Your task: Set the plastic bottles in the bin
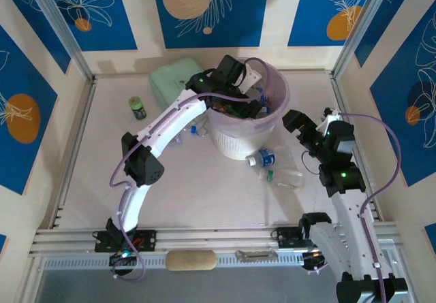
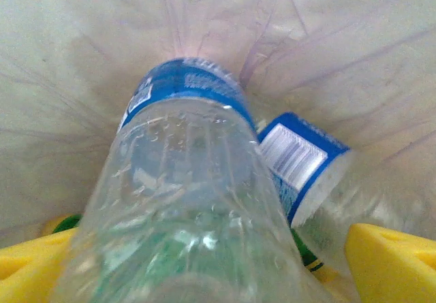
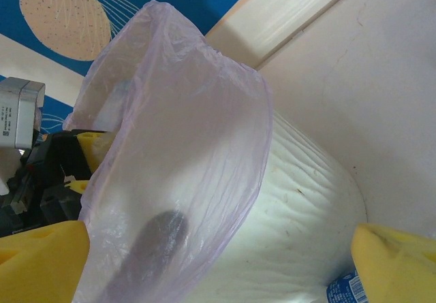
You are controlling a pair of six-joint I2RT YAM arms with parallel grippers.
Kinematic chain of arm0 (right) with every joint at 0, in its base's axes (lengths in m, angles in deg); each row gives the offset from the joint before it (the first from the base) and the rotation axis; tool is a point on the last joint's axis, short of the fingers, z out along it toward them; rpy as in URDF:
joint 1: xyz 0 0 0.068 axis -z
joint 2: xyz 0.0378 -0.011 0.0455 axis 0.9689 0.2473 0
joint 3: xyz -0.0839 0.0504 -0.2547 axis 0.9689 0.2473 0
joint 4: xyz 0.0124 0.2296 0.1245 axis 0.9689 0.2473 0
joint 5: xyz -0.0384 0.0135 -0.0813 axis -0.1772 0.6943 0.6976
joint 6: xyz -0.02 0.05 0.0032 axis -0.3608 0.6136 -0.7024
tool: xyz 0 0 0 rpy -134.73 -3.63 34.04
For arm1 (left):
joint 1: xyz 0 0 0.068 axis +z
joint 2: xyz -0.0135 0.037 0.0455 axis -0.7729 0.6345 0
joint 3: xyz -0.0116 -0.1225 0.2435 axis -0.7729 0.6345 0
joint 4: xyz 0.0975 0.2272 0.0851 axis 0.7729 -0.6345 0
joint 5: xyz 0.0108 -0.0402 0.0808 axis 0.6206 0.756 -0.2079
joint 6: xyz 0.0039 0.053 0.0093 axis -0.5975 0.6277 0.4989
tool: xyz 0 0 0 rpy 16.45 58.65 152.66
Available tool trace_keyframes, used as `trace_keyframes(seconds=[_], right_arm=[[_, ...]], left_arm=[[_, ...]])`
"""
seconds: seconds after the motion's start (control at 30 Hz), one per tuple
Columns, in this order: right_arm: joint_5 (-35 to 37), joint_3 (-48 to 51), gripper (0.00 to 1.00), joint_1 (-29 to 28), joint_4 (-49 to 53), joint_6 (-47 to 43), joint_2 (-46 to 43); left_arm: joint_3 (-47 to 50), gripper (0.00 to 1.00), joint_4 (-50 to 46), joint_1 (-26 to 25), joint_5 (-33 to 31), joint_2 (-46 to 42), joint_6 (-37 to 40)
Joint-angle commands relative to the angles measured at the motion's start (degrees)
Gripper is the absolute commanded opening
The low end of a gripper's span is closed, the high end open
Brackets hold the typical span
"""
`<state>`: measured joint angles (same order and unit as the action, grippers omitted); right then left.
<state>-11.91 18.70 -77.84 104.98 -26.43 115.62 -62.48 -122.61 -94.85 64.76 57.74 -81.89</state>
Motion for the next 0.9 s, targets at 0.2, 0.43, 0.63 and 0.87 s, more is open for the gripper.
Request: trace_keyframes(seconds=[0.2,0.43,0.63,0.87], right_arm=[[0.75,-2.60,0.99,2.15,4.25,-1.74,-0.83],[-3.28,-6.57,0.99,10.36,9.69,-3.54,1.89],[-7.43,-8.65,0.99,20.29,13.14,-4.11,4.47],[-10.21,-9.49,0.99,30.75,16.26,-6.39,8.81]], left_arm=[[7.88,1.00,9.49,-0.57,0.72,-11.40,-4.62],[32.78,1.00,31.88,-0.51,-3.67,-30.13,-6.95],[51.20,1.00,45.59,-0.01,-14.57,-43.79,-7.17],[69.67,1.00,52.85,2.31,-25.12,-55.16,-9.86]])
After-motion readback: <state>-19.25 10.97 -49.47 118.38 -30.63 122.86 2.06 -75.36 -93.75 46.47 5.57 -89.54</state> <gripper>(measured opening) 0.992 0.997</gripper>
